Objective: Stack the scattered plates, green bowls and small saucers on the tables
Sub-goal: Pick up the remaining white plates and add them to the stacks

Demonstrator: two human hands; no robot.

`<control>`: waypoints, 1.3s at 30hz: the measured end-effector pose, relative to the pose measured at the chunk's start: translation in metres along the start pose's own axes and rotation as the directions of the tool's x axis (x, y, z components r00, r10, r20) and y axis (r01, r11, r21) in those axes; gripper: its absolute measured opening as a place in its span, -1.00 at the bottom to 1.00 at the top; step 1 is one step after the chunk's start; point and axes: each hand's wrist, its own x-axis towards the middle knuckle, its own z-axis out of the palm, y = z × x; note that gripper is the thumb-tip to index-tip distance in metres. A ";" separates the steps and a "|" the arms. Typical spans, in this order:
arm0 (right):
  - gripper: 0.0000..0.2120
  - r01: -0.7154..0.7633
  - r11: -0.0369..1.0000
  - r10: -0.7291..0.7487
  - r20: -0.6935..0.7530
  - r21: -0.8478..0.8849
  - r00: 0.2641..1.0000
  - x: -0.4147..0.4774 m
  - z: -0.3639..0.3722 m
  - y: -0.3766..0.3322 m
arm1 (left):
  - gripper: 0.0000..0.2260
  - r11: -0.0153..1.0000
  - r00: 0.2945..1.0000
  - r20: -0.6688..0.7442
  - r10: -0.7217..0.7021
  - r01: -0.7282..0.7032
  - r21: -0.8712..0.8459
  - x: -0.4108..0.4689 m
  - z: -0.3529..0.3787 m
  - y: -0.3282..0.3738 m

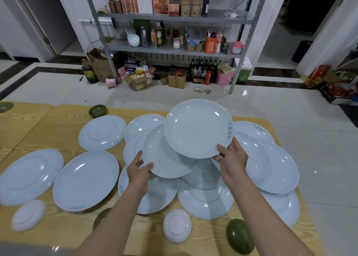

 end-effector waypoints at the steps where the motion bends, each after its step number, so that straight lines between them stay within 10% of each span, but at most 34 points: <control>1: -0.44 0.003 1.000 -0.002 0.019 -0.004 1.000 -0.002 0.004 0.000 | -0.36 0.999 1.000 -0.009 0.005 -0.005 -0.033 -0.002 -0.002 0.005; 15: -0.50 -0.051 0.998 0.058 0.240 -0.036 0.969 -0.069 0.089 0.042 | -0.36 0.952 0.971 -0.205 0.120 -0.171 -0.252 -0.048 -0.095 0.072; 39: -0.38 -0.108 0.978 0.176 0.438 -0.177 0.882 -0.283 0.303 0.227 | -0.43 0.853 0.832 -0.525 0.179 -0.398 -0.338 -0.097 -0.469 0.136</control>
